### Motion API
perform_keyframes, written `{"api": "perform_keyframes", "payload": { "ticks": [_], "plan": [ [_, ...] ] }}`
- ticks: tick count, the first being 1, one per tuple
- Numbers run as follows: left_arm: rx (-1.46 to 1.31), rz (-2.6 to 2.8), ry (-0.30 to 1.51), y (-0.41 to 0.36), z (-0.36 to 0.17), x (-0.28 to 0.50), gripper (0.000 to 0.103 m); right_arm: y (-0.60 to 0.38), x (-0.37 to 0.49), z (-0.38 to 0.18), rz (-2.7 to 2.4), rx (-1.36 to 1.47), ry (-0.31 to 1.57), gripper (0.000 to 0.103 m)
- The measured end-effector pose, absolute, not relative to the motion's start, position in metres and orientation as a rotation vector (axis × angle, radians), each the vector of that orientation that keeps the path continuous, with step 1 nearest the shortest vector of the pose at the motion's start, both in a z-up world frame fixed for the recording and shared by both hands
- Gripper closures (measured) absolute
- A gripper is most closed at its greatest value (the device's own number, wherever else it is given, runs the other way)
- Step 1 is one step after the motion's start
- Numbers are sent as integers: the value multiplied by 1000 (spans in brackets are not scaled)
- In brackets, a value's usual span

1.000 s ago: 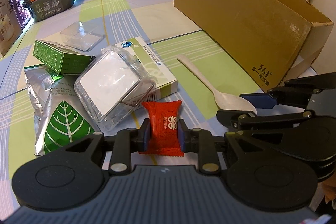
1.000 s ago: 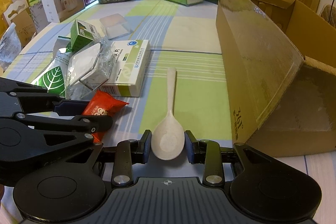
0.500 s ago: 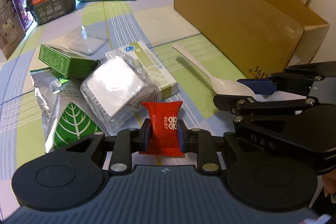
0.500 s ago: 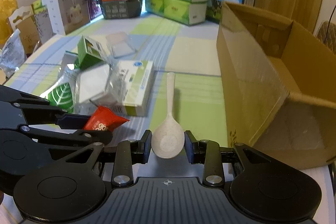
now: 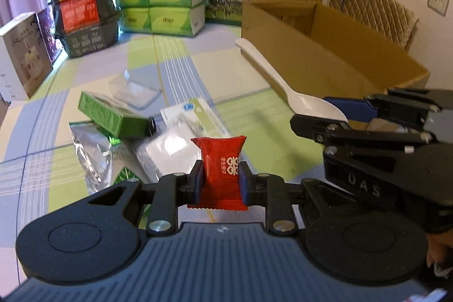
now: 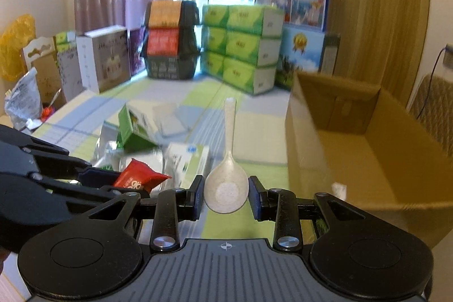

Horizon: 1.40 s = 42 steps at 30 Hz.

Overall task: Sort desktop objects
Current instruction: 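Carry the spoon and candy packet with both tools over the cardboard box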

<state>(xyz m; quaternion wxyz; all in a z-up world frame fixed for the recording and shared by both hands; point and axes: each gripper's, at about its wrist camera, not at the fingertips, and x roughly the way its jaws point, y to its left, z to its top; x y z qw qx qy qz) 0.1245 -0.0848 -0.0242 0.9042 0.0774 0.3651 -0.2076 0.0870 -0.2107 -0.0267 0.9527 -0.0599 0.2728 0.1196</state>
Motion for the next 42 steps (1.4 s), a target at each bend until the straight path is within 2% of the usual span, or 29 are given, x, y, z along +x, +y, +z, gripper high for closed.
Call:
{"api": "perform_keyframes", "payload": {
  "ticks": [8,20,31,42],
  "plan": [
    [109,-457,681,-109,12,125,82,-240,85,4,163,-62,501,73],
    [70,-547,632,-165,43,123,82,-304,87,38,69,-54,534,73],
    [81,-622,616,-215,49,121,83,-349,88,38,-6,-59,557,73],
    [63,-637,626,-228,46,130,83,-372,99,29,-37,-70,585,73]
  ]
}}
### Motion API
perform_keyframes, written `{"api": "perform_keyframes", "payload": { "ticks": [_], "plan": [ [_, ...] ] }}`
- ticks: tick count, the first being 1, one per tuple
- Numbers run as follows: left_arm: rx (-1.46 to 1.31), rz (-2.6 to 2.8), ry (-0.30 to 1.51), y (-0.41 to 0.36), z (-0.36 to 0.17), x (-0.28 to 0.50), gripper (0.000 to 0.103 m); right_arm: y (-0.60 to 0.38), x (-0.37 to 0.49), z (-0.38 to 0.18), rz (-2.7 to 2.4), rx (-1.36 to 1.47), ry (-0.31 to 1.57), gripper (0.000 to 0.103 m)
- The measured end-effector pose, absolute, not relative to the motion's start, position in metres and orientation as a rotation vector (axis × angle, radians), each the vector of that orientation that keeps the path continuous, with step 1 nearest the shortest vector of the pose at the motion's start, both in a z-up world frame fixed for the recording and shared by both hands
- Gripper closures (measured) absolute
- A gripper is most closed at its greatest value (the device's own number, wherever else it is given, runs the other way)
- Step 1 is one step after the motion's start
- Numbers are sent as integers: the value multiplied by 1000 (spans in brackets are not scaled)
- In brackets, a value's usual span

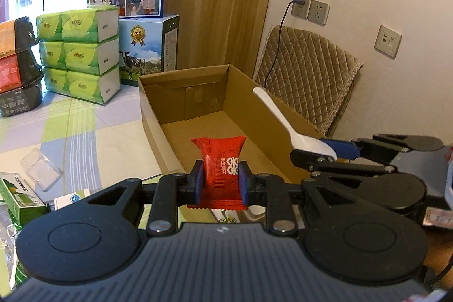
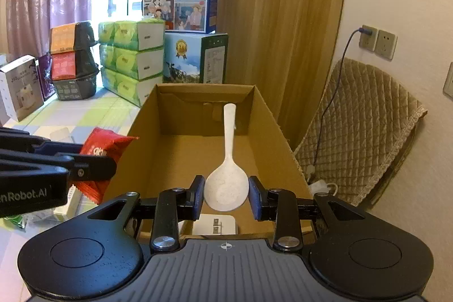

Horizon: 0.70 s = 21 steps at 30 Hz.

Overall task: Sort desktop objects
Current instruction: 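Carry the spoon and candy packet with both tools over the cardboard box, then open the left tool dropping the candy while the right tool releases the spoon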

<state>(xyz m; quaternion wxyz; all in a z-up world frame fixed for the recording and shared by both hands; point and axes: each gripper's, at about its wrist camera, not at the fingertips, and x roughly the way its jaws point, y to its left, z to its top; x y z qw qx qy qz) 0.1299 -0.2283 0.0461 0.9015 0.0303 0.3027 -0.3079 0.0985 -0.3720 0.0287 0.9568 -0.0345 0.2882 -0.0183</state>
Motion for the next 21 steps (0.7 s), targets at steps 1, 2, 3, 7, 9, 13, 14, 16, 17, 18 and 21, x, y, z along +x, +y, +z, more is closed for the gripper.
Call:
{"api": "perform_keyframes", "payload": {
  "ticks": [1,2,3,7,9,13,14,16,17,18,21],
  "plan": [
    [61,-639,625,-229,46,131,83,-372,99,28,-38,-72,586,73],
    [60,-640,626,-231,46,131,83,-373,101,28,-39,-72,587,73],
    [58,-639,627,-232,46,132,83,-373,102,28,-40,-74,588,73],
    [51,-645,632,-235,45,135,83,-375,106,26,-45,-79,595,73],
    [51,-645,630,-237,45,137,83,-376,108,26,-47,-81,597,73],
    [40,-653,637,-242,42,144,83,-379,109,24,-54,-81,602,73],
    [34,-657,639,-243,42,147,82,-380,110,24,-57,-81,603,73],
    [8,-679,652,-245,39,155,73,-382,110,23,-61,-82,605,73],
    [-2,-679,658,-244,38,158,67,-383,110,23,-62,-81,606,73],
    [0,-669,660,-243,36,161,67,-383,109,23,-63,-79,607,73],
    [10,-641,669,-235,34,163,67,-385,109,22,-62,-68,607,73]
  ]
}}
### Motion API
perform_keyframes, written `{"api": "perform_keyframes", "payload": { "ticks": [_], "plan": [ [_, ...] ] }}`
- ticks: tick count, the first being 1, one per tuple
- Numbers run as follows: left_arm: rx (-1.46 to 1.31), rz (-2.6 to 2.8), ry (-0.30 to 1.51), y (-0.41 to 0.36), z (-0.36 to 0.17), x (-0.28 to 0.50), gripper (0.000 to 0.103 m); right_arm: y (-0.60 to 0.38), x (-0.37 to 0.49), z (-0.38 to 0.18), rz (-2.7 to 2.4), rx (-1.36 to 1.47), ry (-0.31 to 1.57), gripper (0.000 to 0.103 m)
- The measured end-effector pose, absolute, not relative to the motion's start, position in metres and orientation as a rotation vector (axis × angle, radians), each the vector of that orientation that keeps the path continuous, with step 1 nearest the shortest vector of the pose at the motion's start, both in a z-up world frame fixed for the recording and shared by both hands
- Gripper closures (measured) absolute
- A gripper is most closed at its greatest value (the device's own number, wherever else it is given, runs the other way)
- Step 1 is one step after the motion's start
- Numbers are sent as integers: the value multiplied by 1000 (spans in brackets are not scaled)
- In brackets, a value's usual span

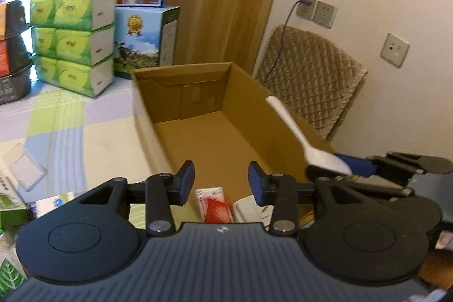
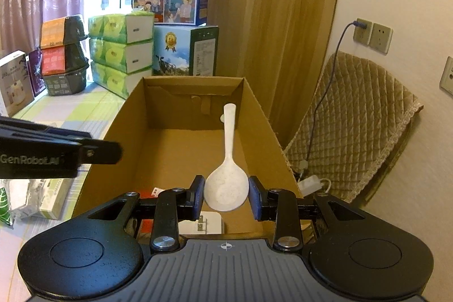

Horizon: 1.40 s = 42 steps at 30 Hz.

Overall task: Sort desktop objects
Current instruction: 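Open the left tool dropping the candy while the right tool releases the spoon, then move both open tools back over the remaining table items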

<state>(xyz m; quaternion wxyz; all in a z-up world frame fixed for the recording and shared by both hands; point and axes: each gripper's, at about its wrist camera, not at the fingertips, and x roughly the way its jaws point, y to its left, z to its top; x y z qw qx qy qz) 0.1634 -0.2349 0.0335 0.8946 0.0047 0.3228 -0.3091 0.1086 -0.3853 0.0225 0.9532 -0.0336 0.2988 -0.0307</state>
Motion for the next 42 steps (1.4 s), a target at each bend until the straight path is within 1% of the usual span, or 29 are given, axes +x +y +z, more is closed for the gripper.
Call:
{"api": "perform_keyframes", "payload": {
  "ticks": [5,8,10,11,12,13,14,15,16,18,20,22,25,29,31,34,36,42],
  "plan": [
    [-7,-602,658,-216,37,165,67,-384,111,22,-43,-28,617,73],
    [-14,-583,656,-207,38,165,64,-383,116,24,-16,10,611,73],
    [-17,-575,653,-201,38,164,60,-383,123,25,21,48,587,72],
    [-16,-572,652,-197,38,164,60,-384,126,26,33,60,583,62],
    [-15,-568,651,-194,38,164,59,-385,128,27,22,71,582,44],
    [-12,-562,649,-190,38,163,56,-386,127,28,10,88,574,40],
    [-11,-554,647,-186,38,163,53,-387,126,30,10,106,563,39],
    [-10,-546,646,-181,38,163,49,-387,124,31,13,114,562,39],
    [-10,-538,647,-176,38,163,43,-386,122,32,13,112,567,39],
    [-20,-517,649,-166,37,163,35,-386,120,32,21,112,574,39],
    [-23,-503,650,-156,37,163,34,-385,116,34,21,122,576,39],
    [-11,-484,649,-146,37,162,26,-382,111,37,19,134,575,39],
    [9,-449,645,-127,38,158,18,-371,106,48,39,134,555,39],
    [8,-369,614,-91,45,151,12,-342,99,66,102,120,503,36],
    [-4,-320,592,-69,50,148,6,-324,97,73,142,112,479,34],
    [-26,-251,578,-38,53,144,2,-292,94,77,208,91,461,31],
    [-37,-212,583,-20,52,142,2,-271,94,76,250,76,461,28],
    [-59,-118,618,24,40,140,2,-224,96,54,323,55,503,22]
  ]
}}
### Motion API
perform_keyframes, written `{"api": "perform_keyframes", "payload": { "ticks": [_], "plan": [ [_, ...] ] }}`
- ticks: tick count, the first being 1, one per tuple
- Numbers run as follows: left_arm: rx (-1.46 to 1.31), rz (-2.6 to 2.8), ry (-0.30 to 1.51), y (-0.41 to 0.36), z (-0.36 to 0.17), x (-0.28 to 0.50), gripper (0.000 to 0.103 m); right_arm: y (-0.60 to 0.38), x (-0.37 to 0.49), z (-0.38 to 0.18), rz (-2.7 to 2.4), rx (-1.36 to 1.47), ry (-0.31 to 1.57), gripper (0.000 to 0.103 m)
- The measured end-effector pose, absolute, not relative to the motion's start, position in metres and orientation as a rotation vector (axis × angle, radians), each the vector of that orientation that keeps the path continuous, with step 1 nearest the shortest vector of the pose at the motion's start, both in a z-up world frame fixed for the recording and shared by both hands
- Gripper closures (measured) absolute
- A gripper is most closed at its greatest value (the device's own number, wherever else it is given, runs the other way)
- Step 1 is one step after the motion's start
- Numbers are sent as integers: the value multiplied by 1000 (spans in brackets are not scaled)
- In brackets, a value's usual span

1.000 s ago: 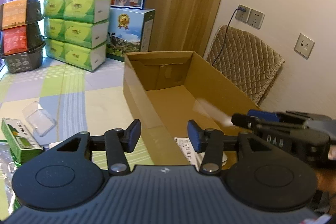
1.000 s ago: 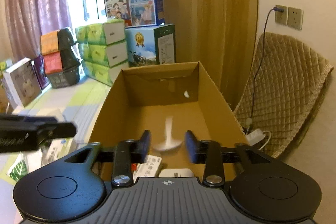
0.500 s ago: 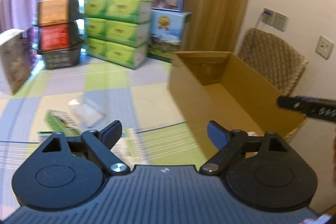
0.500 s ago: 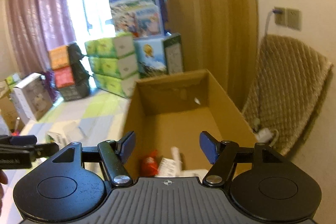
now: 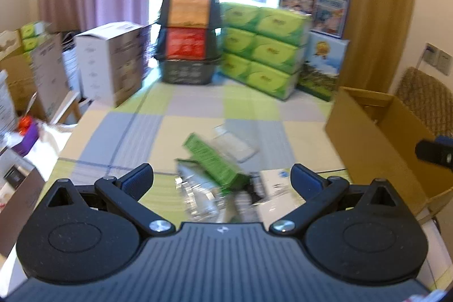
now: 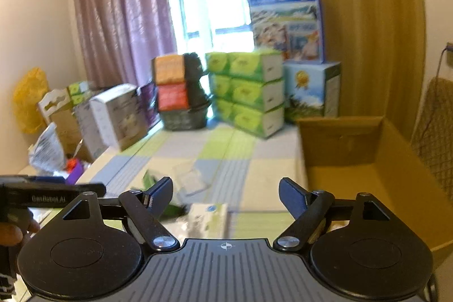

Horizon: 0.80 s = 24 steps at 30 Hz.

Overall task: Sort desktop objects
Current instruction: 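Move both open tools back over the remaining table items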

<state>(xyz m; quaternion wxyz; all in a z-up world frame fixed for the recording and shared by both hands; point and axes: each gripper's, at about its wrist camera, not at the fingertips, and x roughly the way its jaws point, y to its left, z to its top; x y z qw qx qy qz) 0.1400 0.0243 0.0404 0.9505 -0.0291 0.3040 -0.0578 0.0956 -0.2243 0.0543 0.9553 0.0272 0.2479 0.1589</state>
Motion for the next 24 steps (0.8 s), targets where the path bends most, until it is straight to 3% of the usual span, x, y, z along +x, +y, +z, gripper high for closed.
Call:
{"api": "perform_keyframes", "payload": {
  "ticks": [24],
  "plan": [
    [-8,-30,774,71,-7,170,2,-117,156,-78,473,-202,758,20]
  ]
}}
